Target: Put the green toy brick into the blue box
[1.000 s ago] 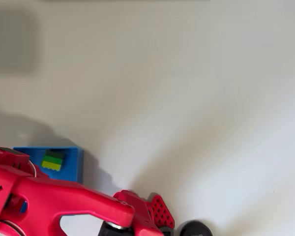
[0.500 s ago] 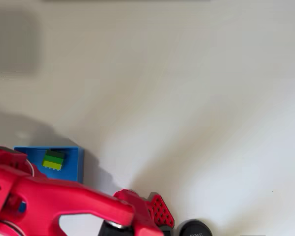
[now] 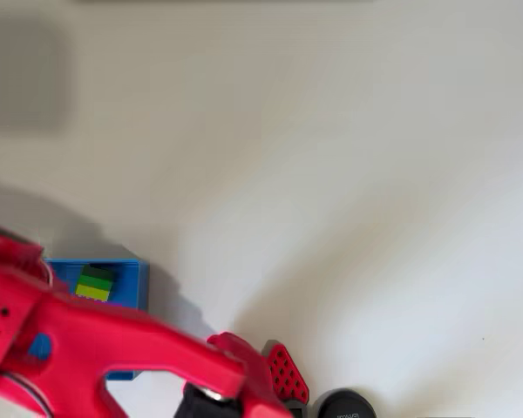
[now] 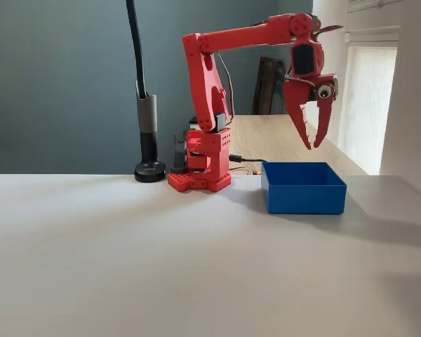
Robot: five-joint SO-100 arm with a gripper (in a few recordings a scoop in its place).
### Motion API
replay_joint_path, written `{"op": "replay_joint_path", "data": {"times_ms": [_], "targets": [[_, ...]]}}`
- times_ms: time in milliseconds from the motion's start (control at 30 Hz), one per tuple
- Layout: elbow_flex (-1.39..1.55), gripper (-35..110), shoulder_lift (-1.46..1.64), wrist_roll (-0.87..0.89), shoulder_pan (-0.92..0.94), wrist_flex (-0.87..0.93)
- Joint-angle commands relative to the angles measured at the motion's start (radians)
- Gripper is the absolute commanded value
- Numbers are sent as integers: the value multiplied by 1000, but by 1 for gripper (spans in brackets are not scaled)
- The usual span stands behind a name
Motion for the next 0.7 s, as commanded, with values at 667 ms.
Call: {"op": "replay_joint_path", "data": {"times_ms": [667], "targets": [[44, 0, 87, -206, 992, -218]]}}
